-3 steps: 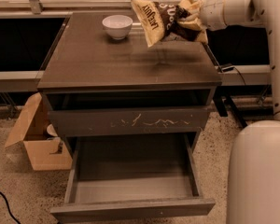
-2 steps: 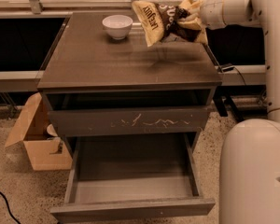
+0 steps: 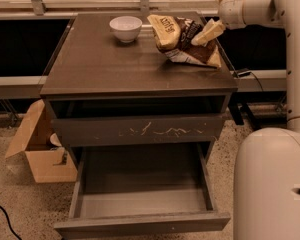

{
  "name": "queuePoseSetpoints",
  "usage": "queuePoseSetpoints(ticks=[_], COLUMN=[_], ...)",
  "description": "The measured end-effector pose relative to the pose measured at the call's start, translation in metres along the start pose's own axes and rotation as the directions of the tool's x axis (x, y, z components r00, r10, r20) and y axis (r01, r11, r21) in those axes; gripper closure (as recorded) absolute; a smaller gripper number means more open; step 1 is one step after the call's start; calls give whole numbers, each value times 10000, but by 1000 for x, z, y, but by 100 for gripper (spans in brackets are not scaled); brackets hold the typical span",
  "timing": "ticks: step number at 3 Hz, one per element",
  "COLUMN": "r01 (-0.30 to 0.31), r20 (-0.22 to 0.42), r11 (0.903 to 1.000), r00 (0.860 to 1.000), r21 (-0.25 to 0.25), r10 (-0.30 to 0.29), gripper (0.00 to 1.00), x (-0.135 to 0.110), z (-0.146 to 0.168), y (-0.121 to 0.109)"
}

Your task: Pick brown chip bag from middle drawer and place on counter

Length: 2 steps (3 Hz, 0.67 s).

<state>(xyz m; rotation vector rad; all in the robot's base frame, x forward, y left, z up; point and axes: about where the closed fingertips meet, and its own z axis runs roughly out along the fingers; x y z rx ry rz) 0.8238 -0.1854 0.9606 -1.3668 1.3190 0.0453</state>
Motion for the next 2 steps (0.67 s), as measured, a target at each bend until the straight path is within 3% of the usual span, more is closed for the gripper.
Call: queuePoseSetpoints(ticks=[1,2], r01=[340,888], r20=[-174,-436], r11=[9983,9892], r00=[9993,9955], r21=[471,1166], r10=[-332,-843], gripper=[0,0], x=[-10,-31], z=[-29,-74], y=[-17,-38])
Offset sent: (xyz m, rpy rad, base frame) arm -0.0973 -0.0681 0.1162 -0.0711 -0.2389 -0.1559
